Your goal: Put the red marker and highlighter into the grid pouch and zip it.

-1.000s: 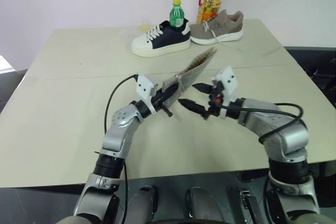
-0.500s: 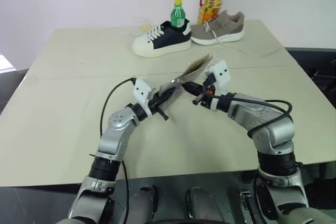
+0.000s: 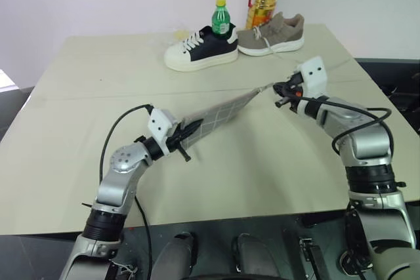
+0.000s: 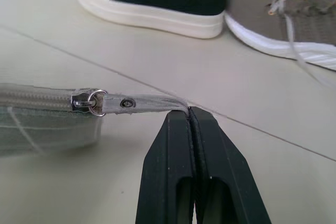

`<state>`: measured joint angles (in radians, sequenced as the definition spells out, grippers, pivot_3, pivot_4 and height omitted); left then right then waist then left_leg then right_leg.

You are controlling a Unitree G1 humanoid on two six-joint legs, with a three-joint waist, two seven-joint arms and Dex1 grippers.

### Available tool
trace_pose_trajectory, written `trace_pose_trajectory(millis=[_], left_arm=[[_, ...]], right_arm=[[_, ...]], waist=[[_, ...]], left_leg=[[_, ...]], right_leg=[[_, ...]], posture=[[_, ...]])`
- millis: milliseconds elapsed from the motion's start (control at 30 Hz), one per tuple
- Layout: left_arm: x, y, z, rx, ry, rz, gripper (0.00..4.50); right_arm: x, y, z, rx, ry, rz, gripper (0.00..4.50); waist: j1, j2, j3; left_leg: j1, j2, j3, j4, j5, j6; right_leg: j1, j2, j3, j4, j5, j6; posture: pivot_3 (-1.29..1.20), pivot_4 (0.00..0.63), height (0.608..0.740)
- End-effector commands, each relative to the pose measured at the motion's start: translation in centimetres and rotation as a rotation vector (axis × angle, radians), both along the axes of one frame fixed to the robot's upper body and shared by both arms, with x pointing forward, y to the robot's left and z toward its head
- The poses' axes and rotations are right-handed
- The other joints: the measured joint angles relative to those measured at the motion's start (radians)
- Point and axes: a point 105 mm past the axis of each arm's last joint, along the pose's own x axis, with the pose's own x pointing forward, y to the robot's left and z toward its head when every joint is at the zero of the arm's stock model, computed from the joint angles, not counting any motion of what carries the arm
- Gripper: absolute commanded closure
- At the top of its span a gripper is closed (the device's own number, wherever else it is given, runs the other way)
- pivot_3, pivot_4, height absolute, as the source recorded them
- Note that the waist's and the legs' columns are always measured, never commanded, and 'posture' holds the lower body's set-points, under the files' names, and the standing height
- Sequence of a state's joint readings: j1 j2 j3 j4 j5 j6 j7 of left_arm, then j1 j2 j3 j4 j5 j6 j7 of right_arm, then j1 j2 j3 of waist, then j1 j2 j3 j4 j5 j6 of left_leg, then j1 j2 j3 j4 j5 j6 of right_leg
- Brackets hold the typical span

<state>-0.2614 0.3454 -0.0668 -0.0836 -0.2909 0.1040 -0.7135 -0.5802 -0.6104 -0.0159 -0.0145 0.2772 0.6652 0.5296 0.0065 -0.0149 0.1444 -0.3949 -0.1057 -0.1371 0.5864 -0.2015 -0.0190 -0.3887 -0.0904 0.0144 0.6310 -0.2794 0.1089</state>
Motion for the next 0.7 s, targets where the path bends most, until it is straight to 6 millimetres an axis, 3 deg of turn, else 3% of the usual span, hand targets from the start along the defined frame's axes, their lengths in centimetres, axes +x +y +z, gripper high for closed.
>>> trace_pose_trajectory(millis=[33, 100, 133, 233, 500, 700], left_arm=[[-0.6, 0.5, 0.4, 0.005, 0.002, -0.008, 3.85], [-1.1, 0.5, 0.0, 0.031, 0.02, -0.027, 3.15], [-1.5, 0.8, -0.3, 0.057, 0.027, -0.021, 2.62], [-2.8, 3.1, -1.8, 0.1, 0.094, 0.039, 1.21], [-5.9, 10.6, -5.6, 0.106, 0.293, 0.352, 1.21], [-6.1, 13.1, -5.7, 0.097, 0.279, 0.522, 1.21]], right_arm=[[-1.6, 1.1, 0.0, -0.054, -0.006, 0.128, 3.94], [-2.4, 1.3, -0.9, -0.059, 0.018, 0.183, 3.27], [-3.0, 1.3, -1.4, -0.066, 0.028, 0.214, 2.67], [-4.1, 0.3, -2.8, -0.106, 0.06, 0.247, 1.27], [-3.9, -1.8, -3.9, -0.022, 0.008, 0.188, 1.27], [-3.5, -0.7, -4.8, 0.061, 0.008, 0.198, 1.27]], waist=[[0.001, 0.0, 0.0], [0.003, 0.0, 0.0], [0.003, 0.0, 0.0], [0.001, 0.0, 0.0], [0.005, 0.0, 0.0], [0.008, 0.0, 0.001]], left_leg=[[0.0, 0.0, 0.0, 0.0, 0.0, 0.0], [0.0, 0.0, 0.0, 0.0, 0.0, 0.0], [0.0, 0.0, 0.0, 0.0, 0.0, 0.0], [0.0, 0.0, 0.0, 0.0, -0.001, 0.001], [0.0, 0.0, 0.001, 0.0, -0.001, 0.001], [0.0, 0.0, 0.001, 0.001, -0.001, 0.001]], right_leg=[[0.0, 0.0, 0.0, 0.0, 0.0, 0.0], [0.0, 0.0, 0.0, 0.0, 0.0, 0.0], [0.0, 0.0, 0.0, 0.0, 0.0, 0.0], [0.0, -0.001, 0.0, -0.001, 0.0, 0.0], [0.001, -0.002, 0.0, -0.002, -0.003, -0.004], [0.001, -0.003, 0.0, -0.002, -0.003, -0.004]], posture=[[0.0, 0.15, 0.74], [0.0, 0.15, 0.74], [0.0, 0.15, 0.74], [0.0, 0.15, 0.74], [0.0, 0.15, 0.74], [0.0, 0.15, 0.74]])
